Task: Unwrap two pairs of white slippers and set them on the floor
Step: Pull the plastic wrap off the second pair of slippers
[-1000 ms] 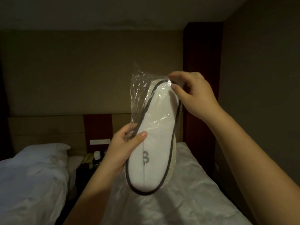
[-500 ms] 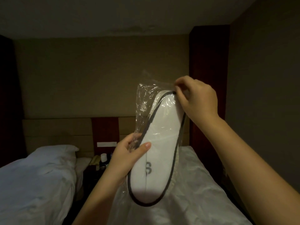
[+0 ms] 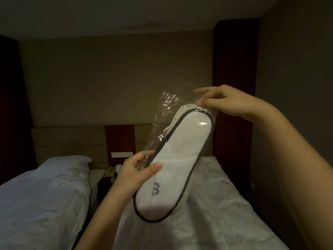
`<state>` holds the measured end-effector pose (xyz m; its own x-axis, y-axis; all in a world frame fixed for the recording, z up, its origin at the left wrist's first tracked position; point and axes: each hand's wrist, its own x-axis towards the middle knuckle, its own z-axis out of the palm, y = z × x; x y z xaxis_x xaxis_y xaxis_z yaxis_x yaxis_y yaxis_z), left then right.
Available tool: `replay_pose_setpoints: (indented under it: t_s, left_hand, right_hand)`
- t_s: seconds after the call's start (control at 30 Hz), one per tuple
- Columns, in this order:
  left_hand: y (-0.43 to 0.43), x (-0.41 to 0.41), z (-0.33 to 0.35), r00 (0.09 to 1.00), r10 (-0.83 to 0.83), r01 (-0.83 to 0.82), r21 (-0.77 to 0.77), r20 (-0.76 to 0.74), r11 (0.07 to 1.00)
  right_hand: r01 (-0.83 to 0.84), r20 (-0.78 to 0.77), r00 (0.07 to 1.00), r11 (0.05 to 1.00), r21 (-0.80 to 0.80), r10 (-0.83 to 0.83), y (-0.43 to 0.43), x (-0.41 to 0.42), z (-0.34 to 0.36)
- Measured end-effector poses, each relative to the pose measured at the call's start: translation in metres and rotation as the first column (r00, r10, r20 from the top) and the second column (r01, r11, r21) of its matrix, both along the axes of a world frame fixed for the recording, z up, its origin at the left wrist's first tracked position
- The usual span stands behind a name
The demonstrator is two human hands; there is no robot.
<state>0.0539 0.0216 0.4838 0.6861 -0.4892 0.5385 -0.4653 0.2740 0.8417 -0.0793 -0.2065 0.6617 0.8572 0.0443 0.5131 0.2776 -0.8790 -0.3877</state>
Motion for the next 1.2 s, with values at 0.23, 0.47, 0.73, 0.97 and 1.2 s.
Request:
replay_pose_setpoints:
  t_s: [0.23,0.47,0.73,0.97,1.2]
  left_hand:
    - [-0.004,-0.001,-0.009,1.000,-0.025,0.025,-0.031,-0.015,0.999]
    - [0.014,0.004,-0.011,0.998,0.048,-0.046,0.096,-0.028,0.994]
    - [0.040,0.029,-0.023,0.950,0.273,-0.288,-0.091,-0.153,0.953]
    - [0.052,0.035,-0.030,0.882,0.437,-0.462,-0.143,-0.175,0.876]
    - [0.043,0.030,-0.016,0.704,0.667,-0.702,0.103,0.243,0.704]
  right_hand:
    - [-0.056,-0.131,0.990,0.998,-0.026,0.052,-0.002,0.004,-0.012]
    - [-0.195,0.221,0.971,0.848,0.493,0.095,-0.017,0.013,-0.043]
    - [-0.189,0.262,0.963,0.551,0.813,-0.056,-0.043,0.029,-0.084]
    - [-0.251,0.348,0.911,0.371,0.894,-0.222,-0.062,0.034,-0.094]
    - [-0.282,0.386,0.876,0.341,0.897,-0.289,-0.050,0.043,-0.099]
